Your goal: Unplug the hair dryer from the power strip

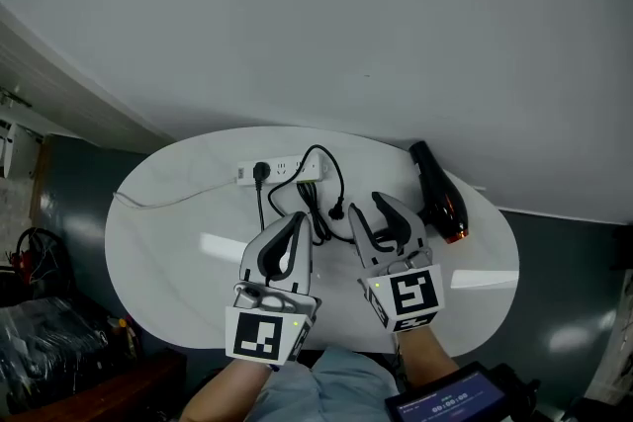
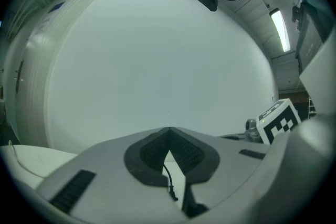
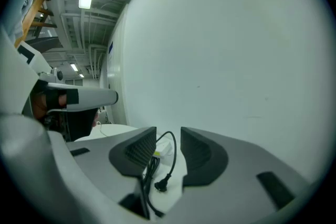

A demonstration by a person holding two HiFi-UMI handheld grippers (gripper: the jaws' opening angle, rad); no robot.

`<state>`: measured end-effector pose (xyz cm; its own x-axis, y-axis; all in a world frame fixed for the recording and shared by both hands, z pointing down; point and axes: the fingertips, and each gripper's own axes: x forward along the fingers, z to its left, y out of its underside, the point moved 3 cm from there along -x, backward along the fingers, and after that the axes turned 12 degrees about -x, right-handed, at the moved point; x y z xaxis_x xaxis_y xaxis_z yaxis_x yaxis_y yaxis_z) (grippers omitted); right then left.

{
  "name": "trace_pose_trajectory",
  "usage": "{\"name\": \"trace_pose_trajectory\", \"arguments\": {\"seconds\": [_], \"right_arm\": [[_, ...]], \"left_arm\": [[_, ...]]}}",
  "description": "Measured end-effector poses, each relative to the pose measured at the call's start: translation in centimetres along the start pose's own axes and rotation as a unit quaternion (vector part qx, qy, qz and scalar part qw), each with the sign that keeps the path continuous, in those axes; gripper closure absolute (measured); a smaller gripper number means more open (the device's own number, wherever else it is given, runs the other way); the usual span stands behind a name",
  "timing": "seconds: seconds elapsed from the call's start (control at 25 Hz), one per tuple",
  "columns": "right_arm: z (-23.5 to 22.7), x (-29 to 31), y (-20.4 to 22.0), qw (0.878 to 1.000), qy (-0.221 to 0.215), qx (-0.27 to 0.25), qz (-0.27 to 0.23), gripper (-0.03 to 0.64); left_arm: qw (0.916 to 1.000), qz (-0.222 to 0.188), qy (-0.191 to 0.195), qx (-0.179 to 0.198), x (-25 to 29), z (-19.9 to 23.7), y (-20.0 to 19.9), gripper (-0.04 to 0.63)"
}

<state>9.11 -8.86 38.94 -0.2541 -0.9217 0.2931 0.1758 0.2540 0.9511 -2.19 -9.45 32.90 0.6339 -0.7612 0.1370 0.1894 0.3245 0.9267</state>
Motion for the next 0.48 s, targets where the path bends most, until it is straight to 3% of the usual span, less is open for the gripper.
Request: {"name": "trace_pose_trajectory", "arguments": {"seconds": [0.16, 0.48], "right_arm": [[1.3, -1.9, -3.6, 0.999, 0.015, -0.004, -0.044, 0.487], [6.0, -5.4, -10.8, 0.991, 0.024, -0.051, -0.124, 0.587]], "left_arm": [[0.9974, -0.032, 0.020, 0.061, -2.2, 0.0, -2.2, 0.597], [0.9893, -0.110, 0.027, 0.092, -6.6, 0.0, -7.9, 0.597]]}}
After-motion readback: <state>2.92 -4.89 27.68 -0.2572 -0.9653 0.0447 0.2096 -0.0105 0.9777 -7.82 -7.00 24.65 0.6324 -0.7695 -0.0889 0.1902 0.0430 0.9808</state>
